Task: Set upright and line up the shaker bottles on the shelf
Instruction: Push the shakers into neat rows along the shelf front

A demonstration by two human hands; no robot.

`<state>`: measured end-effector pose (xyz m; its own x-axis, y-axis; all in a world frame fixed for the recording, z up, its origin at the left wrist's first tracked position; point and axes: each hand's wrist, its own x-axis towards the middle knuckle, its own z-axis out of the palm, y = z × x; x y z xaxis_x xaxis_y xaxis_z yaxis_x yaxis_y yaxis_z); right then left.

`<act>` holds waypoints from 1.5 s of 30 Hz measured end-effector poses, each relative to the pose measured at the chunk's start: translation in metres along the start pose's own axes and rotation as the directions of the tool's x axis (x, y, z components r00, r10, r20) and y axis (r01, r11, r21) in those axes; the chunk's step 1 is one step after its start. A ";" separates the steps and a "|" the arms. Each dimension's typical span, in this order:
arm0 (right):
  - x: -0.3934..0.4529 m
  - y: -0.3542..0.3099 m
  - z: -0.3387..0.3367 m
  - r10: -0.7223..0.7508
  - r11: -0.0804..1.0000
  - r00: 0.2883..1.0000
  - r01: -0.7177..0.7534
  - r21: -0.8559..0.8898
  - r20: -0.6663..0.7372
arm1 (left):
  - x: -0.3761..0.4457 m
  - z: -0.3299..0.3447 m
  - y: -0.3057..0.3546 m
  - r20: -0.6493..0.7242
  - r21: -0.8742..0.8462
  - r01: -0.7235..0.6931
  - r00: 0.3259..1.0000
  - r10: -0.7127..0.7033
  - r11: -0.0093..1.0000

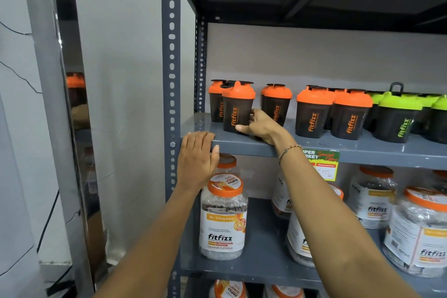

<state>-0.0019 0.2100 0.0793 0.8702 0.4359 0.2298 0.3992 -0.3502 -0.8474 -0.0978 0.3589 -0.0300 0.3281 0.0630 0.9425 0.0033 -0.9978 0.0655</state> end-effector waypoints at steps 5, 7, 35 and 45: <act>-0.027 0.015 -0.021 -0.047 0.999 0.913 0.034 -0.039 -0.405 | 0.046 -0.017 0.023 0.012 -0.084 0.241 0.971 -0.240 0.967; -0.045 0.029 -0.040 -0.073 0.994 0.729 0.001 -0.106 -0.680 | 0.066 -0.013 0.029 0.134 -0.164 0.314 0.946 -0.294 0.935; -0.010 0.037 -0.062 0.107 0.931 0.881 -0.251 -0.263 -0.462 | 0.110 0.017 0.019 0.443 0.016 0.712 0.624 -0.644 0.702; -0.006 0.041 -0.062 0.088 0.909 0.905 -0.243 -0.338 -0.415 | 0.113 0.018 0.014 0.514 -0.009 0.687 0.626 -0.586 0.727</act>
<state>0.0272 0.1420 0.0732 0.9430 0.0197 0.3323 0.2488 -0.7048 -0.6644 -0.0441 0.3520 0.0718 0.6894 0.6147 0.3833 0.2197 -0.6815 0.6980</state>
